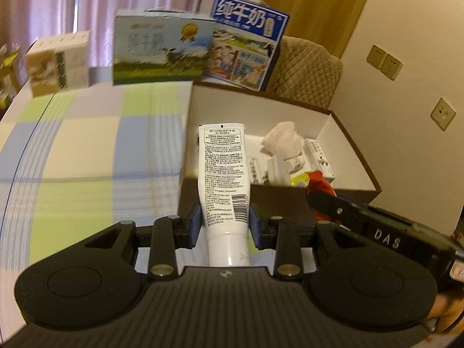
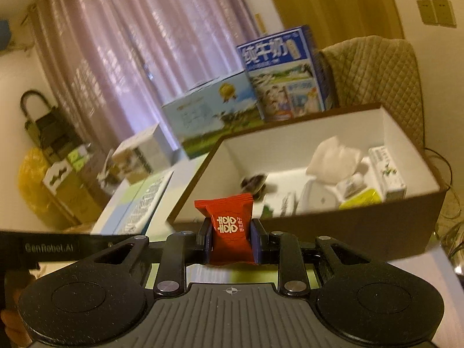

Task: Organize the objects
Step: 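Lower tube and red packet into the brown box and open both tools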

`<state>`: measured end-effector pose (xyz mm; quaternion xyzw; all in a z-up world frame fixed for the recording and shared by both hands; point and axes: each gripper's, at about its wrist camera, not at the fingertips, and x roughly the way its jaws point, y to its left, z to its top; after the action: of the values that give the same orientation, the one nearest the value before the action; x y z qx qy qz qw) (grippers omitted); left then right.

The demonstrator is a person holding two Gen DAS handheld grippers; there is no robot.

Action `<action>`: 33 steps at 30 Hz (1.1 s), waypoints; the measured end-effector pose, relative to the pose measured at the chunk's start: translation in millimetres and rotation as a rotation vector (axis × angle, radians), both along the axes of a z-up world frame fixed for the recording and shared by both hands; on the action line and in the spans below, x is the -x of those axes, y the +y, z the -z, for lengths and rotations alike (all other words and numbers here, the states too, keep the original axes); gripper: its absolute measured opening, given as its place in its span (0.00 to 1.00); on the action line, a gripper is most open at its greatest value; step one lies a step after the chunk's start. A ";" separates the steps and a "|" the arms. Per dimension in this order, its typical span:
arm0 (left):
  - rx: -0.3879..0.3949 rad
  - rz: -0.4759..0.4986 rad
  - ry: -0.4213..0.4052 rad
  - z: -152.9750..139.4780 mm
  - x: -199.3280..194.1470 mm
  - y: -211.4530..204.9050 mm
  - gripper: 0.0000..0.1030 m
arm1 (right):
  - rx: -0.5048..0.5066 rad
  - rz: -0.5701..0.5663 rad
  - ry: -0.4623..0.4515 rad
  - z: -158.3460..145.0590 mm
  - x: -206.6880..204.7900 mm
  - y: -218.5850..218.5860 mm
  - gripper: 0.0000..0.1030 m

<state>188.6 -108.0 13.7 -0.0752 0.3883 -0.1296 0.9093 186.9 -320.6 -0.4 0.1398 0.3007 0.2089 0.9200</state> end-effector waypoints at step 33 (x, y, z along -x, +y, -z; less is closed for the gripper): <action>-0.296 0.150 0.086 41.4 -179.7 -95.0 0.29 | -0.026 0.102 0.274 26.7 -175.8 -34.0 0.23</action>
<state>368.3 -203.0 -27.7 0.0831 0.4461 -0.1353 0.8808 362.7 -354.7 -27.1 0.1938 0.4134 0.1446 0.8778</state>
